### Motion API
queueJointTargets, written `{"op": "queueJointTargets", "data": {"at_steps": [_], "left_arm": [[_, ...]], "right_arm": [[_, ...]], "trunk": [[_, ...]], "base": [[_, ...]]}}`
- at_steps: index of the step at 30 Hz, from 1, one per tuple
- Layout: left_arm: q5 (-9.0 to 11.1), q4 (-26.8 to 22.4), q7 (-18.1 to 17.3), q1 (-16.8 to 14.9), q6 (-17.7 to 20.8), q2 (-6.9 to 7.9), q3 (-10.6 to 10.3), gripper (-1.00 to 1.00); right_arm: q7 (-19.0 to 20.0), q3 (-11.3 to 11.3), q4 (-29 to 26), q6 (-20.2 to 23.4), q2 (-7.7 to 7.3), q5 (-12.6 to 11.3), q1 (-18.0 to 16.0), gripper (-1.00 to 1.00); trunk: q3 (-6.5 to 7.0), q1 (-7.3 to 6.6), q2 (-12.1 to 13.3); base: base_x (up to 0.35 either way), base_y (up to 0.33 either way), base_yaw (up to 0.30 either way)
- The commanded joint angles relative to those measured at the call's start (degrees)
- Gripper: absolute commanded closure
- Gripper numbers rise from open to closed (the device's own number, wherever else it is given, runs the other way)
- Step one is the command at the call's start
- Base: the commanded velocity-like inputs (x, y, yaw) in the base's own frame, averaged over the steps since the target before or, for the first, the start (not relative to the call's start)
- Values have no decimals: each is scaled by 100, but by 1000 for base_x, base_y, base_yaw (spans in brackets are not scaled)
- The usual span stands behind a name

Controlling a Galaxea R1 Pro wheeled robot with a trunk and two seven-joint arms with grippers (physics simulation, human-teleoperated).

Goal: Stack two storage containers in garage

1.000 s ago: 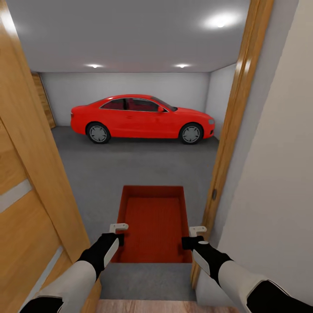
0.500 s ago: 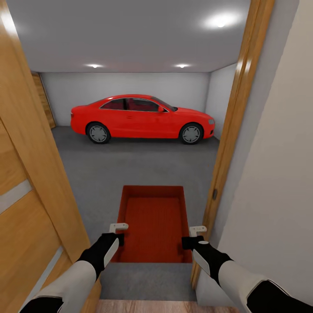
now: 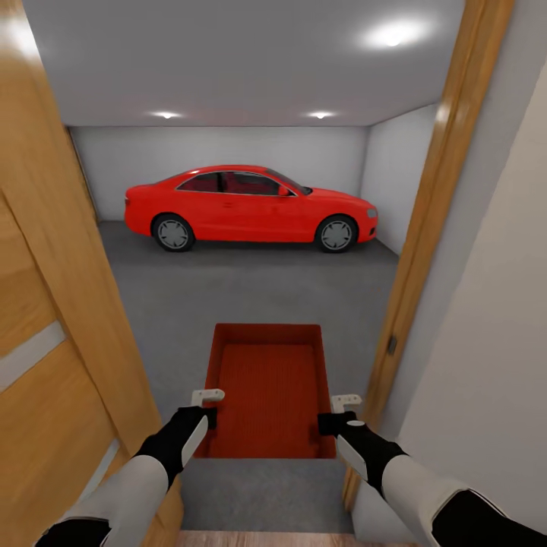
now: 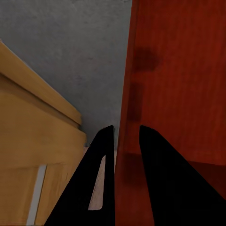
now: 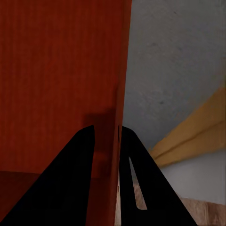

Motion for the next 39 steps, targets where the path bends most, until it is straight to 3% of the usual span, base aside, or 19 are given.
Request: {"op": "queueJointTargets", "data": {"at_steps": [1,7,39], "left_arm": [[111,-191,31,-6,3,73,-37,100],[111,-195,31,-6,3,76,-33,100],[111,-193,39,-6,3,70,-31,100]], "right_arm": [[-32,66,297,37,-124,-178,-3,100],[-32,66,297,36,-126,-180,-3,100],[-32,66,297,36,-126,-184,-3,100]], "trunk": [[-14,5,-14],[-14,5,-14],[-14,5,-14]], "base": [[150,276,0],[103,171,0],[7,16,0]]}}
